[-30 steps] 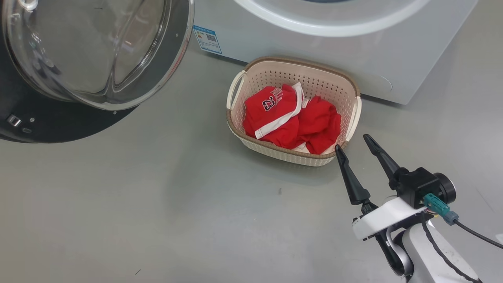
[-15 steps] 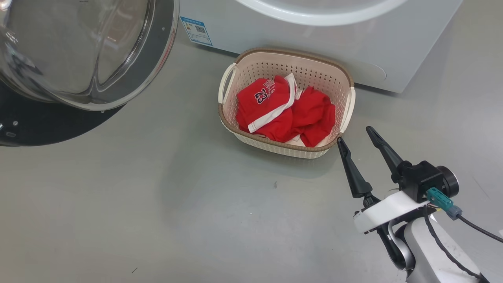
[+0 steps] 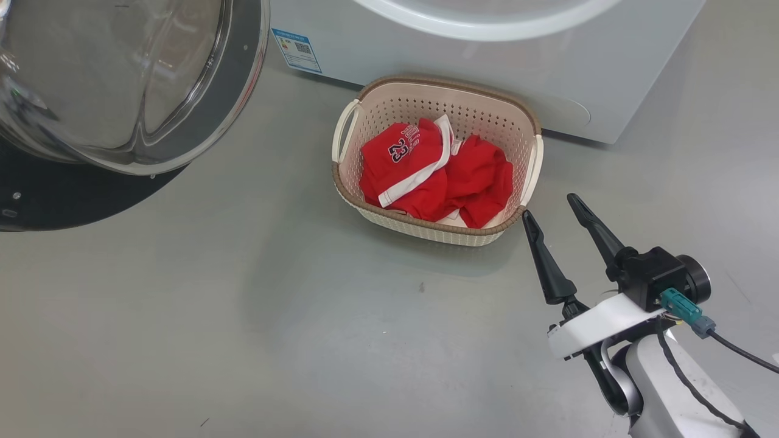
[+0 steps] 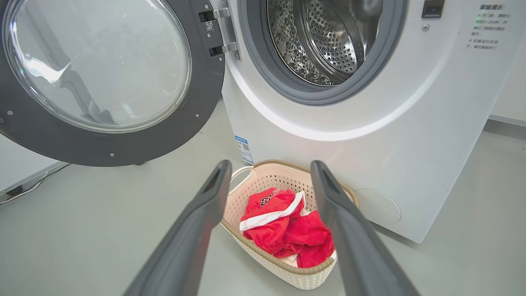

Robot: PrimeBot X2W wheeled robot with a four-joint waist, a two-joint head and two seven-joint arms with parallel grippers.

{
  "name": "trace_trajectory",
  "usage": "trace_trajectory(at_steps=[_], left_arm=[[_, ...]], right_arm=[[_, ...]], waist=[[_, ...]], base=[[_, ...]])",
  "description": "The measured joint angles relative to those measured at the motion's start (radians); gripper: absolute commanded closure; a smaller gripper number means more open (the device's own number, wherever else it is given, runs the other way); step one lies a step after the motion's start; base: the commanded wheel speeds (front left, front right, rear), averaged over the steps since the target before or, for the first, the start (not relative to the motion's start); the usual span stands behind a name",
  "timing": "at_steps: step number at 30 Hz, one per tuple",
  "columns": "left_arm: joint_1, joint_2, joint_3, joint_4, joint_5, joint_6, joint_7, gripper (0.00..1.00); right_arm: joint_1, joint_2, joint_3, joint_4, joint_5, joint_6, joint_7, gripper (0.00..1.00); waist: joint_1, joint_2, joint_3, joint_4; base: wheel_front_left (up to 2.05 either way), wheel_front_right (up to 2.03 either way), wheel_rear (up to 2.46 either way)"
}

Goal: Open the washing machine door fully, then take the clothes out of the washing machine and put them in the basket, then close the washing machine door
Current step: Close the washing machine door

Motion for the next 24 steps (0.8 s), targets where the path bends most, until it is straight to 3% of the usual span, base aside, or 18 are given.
trace_trajectory(at_steps=[24], left_arm=[[-0.054,0.016,-0.043,0.109,-0.032,0.005,0.165,1.0]], right_arm=[[-0.013,0.0,-0.001,0.015,0.001,0.0,0.0,0.0]], waist=[[0.0,0.0,-0.007,-0.005]], base=[[0.0,0.0,0.0]])
